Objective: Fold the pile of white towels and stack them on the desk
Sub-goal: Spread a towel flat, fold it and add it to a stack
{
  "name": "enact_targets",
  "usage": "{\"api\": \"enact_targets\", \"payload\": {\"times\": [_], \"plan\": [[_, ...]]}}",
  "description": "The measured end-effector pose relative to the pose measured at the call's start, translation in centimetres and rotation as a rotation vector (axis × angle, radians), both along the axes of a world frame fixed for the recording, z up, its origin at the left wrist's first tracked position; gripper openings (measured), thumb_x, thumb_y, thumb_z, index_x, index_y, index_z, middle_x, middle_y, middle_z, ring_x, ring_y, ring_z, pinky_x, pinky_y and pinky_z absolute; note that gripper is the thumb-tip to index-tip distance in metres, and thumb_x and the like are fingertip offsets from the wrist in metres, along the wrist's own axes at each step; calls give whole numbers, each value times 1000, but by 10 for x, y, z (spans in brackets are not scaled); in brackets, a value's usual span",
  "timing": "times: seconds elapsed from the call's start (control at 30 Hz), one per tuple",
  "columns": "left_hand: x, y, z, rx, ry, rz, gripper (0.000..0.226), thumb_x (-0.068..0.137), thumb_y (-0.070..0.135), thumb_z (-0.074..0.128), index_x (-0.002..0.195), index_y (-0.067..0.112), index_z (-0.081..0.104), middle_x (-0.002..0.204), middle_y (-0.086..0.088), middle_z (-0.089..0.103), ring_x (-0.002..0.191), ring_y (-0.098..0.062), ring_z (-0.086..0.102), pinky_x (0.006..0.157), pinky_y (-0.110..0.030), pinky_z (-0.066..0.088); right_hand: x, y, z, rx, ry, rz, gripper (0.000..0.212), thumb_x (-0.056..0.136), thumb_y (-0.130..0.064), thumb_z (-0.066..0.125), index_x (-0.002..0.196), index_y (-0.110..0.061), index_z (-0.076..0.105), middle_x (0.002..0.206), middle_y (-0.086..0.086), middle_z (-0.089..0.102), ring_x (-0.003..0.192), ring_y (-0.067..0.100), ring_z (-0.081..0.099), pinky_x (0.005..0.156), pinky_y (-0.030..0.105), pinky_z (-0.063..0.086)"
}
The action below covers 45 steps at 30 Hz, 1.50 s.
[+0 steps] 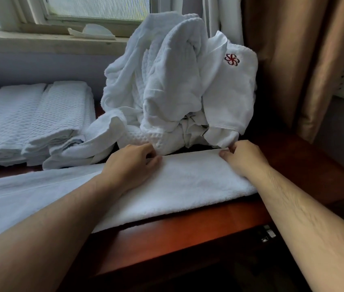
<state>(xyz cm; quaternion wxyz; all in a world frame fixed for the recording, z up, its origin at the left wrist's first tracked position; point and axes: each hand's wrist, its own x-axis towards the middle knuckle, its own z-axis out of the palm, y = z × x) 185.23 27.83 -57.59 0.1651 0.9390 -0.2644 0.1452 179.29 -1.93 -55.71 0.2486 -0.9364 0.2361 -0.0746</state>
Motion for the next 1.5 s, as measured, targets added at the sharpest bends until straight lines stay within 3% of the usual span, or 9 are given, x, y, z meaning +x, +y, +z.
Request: {"api": "enact_targets", "payload": {"times": [0.2, 0.4, 0.63, 0.77, 0.87, 1.03, 1.2, 1.37, 1.5], "plan": [[-1, 58, 4, 29, 58, 98, 37, 87, 69, 45, 81, 34, 56, 74, 13, 59, 70, -12, 56, 60, -31, 46, -21, 24, 10, -269, -170, -103, 22, 95, -38, 64, 95, -17, 58, 86, 0, 60, 73, 23, 55, 56, 30, 37], [-23, 144, 8, 27, 86, 191, 37, 77, 72, 54, 71, 35, 51, 64, 12, 54, 60, -1, 49, 53, -28, 34, -37, 138, 4, -217, -280, 306, 22, 92, -35, 65, 81, -19, 56, 83, -1, 61, 78, 25, 58, 67, 36, 47], [-60, 259, 11, -17, 181, 382, 34, 80, 69, 64, 78, 36, 54, 72, 11, 59, 72, -17, 57, 62, -30, 39, -28, 281, 6, -102, -228, 745, 24, 91, -46, 66, 88, -23, 58, 92, -3, 61, 94, 19, 57, 83, 36, 49], [-72, 322, 10, 71, 102, 503, 35, 81, 73, 59, 87, 38, 54, 83, 12, 59, 90, -21, 60, 78, -32, 36, -15, 345, 7, -130, -220, 897, 33, 91, -51, 66, 110, -24, 65, 112, 0, 61, 110, 22, 53, 97, 37, 45], [-73, 366, 8, 2, 152, 599, 43, 74, 80, 56, 84, 38, 55, 85, 13, 60, 90, -20, 59, 77, -32, 38, -2, 383, 6, -216, -134, 950, 47, 92, -58, 60, 128, -27, 61, 128, 1, 55, 126, 24, 43, 106, 40, 39], [-66, 407, 8, -71, 155, 671, 65, 57, 93, 41, 67, 30, 57, 64, 16, 57, 66, -2, 52, 61, -31, 40, 18, 406, 2, -297, -84, 920, 34, 96, -58, 53, 111, -30, 65, 113, -1, 55, 115, 24, 47, 93, 38, 38], [-55, 414, 8, -117, 57, 736, 58, 70, 84, 51, 64, 26, 54, 64, 14, 57, 68, 2, 47, 56, -29, 31, 36, 416, 7, -163, -122, 925, 21, 104, -43, 48, 95, -25, 56, 98, -4, 61, 89, 18, 55, 75, 36, 40], [-52, 419, 7, -189, 56, 792, 54, 76, 77, 62, 61, 26, 54, 64, 11, 58, 66, -4, 51, 55, -30, 32, 43, 418, 8, -305, 21, 991, 30, 100, -55, 46, 84, -30, 51, 88, -12, 58, 80, 10, 54, 68, 35, 41], [-53, 419, 7, -155, 68, 842, 53, 78, 77, 60, 65, 25, 55, 68, 11, 57, 73, -16, 53, 61, -32, 35, 44, 423, 10, -225, -166, 969, 23, 102, -45, 49, 88, -27, 50, 82, -13, 52, 80, 15, 52, 69, 35, 37]]}}
